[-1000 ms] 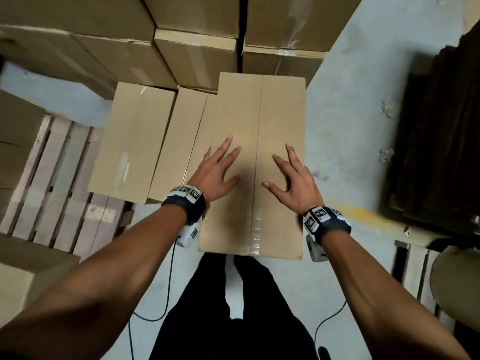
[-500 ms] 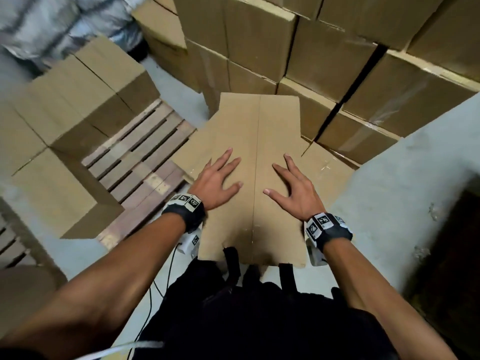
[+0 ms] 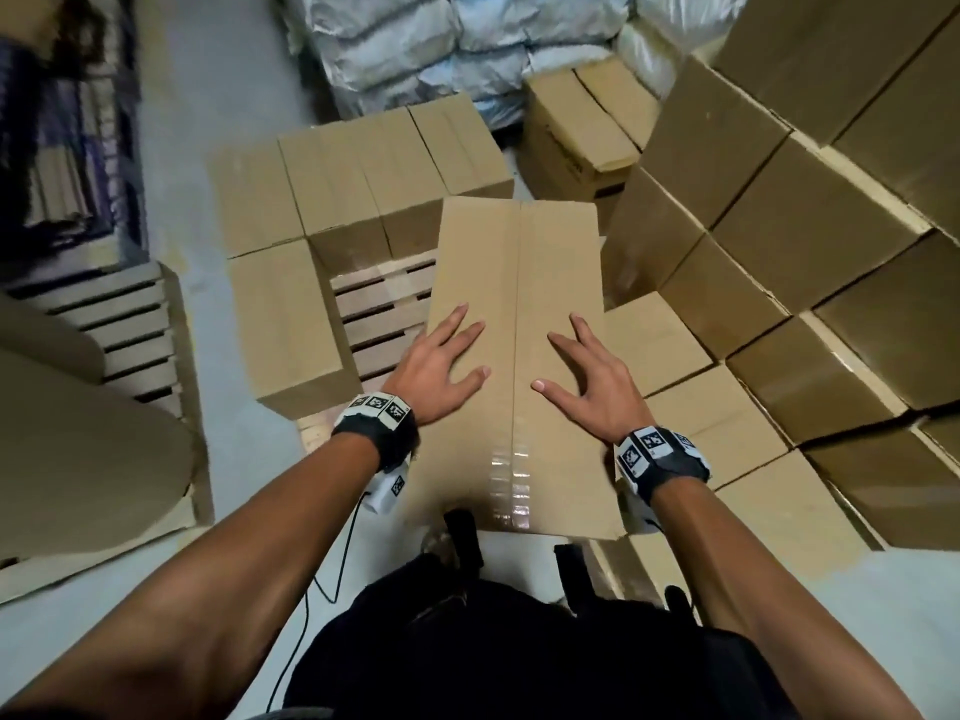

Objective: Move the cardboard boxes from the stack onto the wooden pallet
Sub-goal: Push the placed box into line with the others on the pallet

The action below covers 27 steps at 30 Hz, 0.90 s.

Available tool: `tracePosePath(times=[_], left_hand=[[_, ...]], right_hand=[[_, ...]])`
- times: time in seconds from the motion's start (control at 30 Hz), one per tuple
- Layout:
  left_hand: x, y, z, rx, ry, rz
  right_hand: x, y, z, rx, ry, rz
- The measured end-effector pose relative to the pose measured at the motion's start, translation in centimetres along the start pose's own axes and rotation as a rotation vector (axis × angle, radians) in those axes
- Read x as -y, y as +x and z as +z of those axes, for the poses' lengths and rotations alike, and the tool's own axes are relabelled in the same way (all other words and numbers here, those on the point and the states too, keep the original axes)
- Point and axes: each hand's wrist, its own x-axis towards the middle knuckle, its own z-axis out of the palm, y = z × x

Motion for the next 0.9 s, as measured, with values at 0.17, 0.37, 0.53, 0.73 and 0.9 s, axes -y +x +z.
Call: tracePosePath(times=[0.17,0.37,0.53,0.73,0.9], left_hand=[[7.3,-0.1,-3.9,-0.063,-0.022,-0.117],[13.7,2.1,-6.0,-0.091,-0.033,-0.216],[18.5,5.9,-5.7,-0.077,-0.048,-0.318],[26.7,12.7,-3.9,-0.043,-0.052,-0.402],[34.1,16.7,-1.1,-0.081,-0.034,-0.358]], right_hand=[[4.2,8.3,4.1,0.087,0.011,-0.091],[6.3,16.8,7.5,0.181,0.006,-0.135],[5.2,24.5,10.4,0.278,-0.002,-0.159],[2.3,35.2,15.6,0.346,0.044,-0.204],[-1.1,42.5,22.4,0.359,0.080,-0.248]])
